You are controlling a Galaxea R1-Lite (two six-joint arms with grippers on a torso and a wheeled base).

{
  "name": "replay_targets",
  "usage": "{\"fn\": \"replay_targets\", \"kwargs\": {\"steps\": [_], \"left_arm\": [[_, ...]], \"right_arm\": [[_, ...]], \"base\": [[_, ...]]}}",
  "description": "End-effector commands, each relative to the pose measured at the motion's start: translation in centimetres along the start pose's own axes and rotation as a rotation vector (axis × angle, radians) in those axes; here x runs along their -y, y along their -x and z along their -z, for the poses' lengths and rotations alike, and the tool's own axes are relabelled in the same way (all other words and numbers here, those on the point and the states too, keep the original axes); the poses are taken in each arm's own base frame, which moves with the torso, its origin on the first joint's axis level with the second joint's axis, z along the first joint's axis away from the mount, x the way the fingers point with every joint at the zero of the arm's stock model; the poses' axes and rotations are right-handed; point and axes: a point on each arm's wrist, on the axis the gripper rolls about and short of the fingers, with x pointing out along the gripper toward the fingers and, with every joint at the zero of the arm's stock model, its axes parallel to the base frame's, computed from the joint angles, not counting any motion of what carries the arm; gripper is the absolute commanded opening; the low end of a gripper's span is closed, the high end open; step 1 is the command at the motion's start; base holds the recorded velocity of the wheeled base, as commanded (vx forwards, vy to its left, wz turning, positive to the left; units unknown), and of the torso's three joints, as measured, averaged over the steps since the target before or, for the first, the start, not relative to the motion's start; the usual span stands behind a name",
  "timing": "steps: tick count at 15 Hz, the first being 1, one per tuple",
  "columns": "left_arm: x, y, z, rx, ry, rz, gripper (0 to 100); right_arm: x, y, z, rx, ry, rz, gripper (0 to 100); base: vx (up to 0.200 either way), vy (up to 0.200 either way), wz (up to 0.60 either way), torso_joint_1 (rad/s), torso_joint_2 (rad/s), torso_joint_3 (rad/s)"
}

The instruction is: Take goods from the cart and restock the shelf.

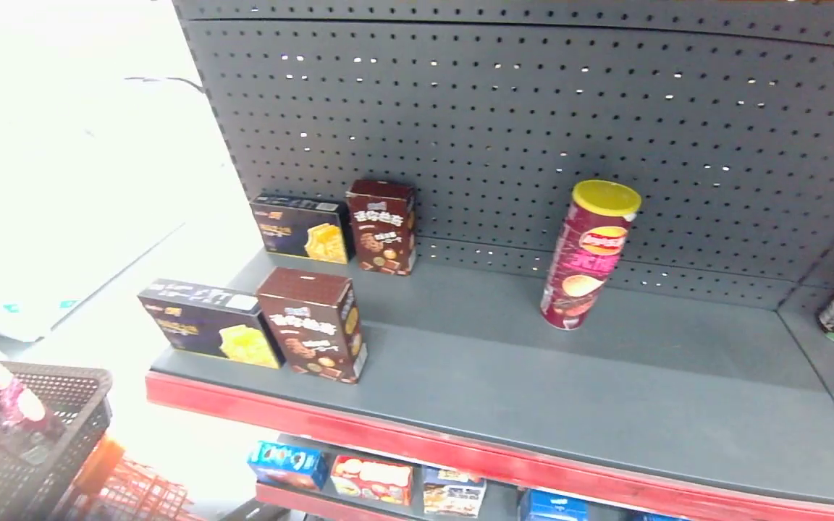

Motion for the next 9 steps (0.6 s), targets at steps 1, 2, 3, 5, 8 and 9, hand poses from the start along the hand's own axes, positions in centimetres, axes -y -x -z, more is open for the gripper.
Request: {"fn": "replay_targets", "kwargs": {"steps": [1,2,3,5,8,9], "left_arm": [[0.00,0.00,0.00,0.001,0.000,0.000,100],[0.00,0.00,0.00,0.001,0.000,0.000,100],[0.00,0.00,0.00,0.001,0.000,0.000,100],[0.00,0.00,0.00,0.001,0.000,-0.002,100],[0.00,0.00,0.00,0.001,0.000,0.000,100],[0.00,0.00,0.00,0.001,0.000,0.000,100]], "right_arm": [[0.00,-0.01,-0.01,-0.001,0.000,0.000,100],[0.00,-0.01,-0.01,-0.001,0.000,0.000,100],[0.00,-0.01,-0.01,-0.001,0.000,0.000,100],[0.00,-0.01,-0.01,-0.001,0.000,0.000,100],[0.00,-0.01,-0.01,-0.001,0.000,0.000,100],[0.00,-0.01,-0.01,-0.001,0.000,0.000,100]], "base": [[0.000,0.000,0.60,0.012,0.01,0.002],[0.000,0.000,0.60,0.002,0.00,0.002],[0.000,0.000,0.60,-0.007,0.00,-0.002],[0.000,0.000,0.30,-0.001,0.00,0.001],[0.000,0.000,0.00,0.000,0.00,0.000],[0.000,0.000,0.00,0.000,0.00,0.000]]}}
